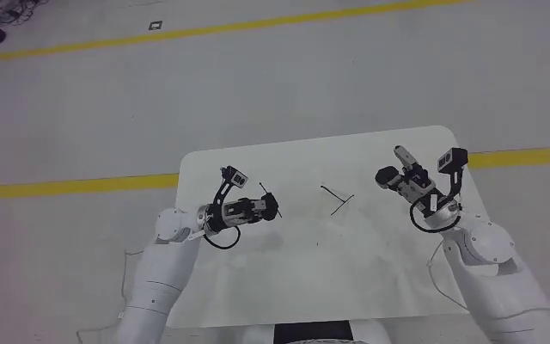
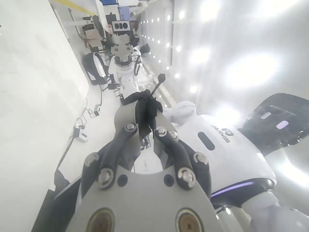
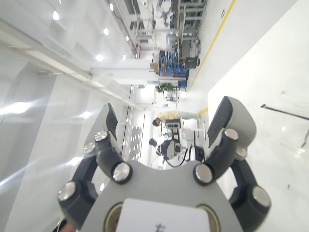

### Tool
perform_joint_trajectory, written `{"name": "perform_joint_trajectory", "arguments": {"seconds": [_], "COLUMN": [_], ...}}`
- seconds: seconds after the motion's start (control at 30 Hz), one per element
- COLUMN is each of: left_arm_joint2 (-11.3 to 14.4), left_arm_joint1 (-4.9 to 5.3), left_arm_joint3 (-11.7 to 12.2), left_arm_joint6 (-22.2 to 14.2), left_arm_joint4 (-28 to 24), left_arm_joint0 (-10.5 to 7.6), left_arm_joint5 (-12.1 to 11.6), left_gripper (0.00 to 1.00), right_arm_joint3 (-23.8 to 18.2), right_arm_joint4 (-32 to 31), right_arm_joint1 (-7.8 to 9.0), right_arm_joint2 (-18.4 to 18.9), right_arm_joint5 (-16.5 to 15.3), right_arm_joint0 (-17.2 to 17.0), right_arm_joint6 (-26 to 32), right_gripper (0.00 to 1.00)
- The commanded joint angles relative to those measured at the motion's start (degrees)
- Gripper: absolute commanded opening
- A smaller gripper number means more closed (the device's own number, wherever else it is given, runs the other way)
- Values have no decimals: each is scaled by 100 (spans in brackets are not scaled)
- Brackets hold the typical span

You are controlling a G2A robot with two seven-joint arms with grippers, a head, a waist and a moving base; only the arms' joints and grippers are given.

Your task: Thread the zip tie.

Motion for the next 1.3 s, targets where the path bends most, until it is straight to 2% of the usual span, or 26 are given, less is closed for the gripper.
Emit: {"name": "perform_joint_trajectory", "arguments": {"seconds": [0.0, 0.1, 0.17, 0.47, 0.5, 0.53, 0.6, 0.77, 0.87, 1.0, 1.1, 1.27], "left_arm_joint2": [163, 310, 357, 357, 410, 482, 665, 1214, 1499, 1832, 1956, 2203], "left_arm_joint1": [77, 195, 242, 242, 233, 223, 223, 240, 303, 434, 534, 684], "left_arm_joint3": [92, 230, 228, 228, 152, 93, 88, 121, 173, 222, 329, 333], "left_arm_joint6": [-1, -1, -1, -1, 54, 35, -1, -1, -1, -1, -1, -1], "left_arm_joint4": [-109, -132, -187, -187, -227, -303, -200, -517, -669, -866, -884, -1049], "left_arm_joint0": [-97, -261, -322, -322, -297, -269, -326, -516, -631, -755, -832, -940], "left_arm_joint5": [-7, -135, -135, -135, -93, -39, 98, 342, 307, 164, 51, -88], "left_gripper": [0, 0, 0, 0, 0, 0, 0, 0, 0, 0, 0, 0], "right_arm_joint3": [22, 66, 63, 63, 63, 63, 47, 257, 484, 862, 1013, 1283], "right_arm_joint4": [-115, -325, -310, -310, -310, -310, -462, -453, -405, -422, -588, -942], "right_arm_joint1": [4, -20, -25, -25, -25, -25, -24, -75, -117, -170, -208, -308], "right_arm_joint2": [-120, -446, -490, -490, -490, -490, -534, -935, -1294, -1691, -1882, -2314], "right_arm_joint5": [-44, -51, -45, -45, -45, -45, -78, -662, -980, -1225, -1226, -1226], "right_arm_joint0": [163, 456, 481, 481, 481, 481, 510, 913, 1242, 1688, 1973, 2329], "right_arm_joint6": [348, 446, 451, 451, 451, 451, 459, 733, 1126, 1547, 1644, 1601], "right_gripper": [100, 100, 100, 100, 100, 100, 100, 100, 100, 100, 100, 100]}}
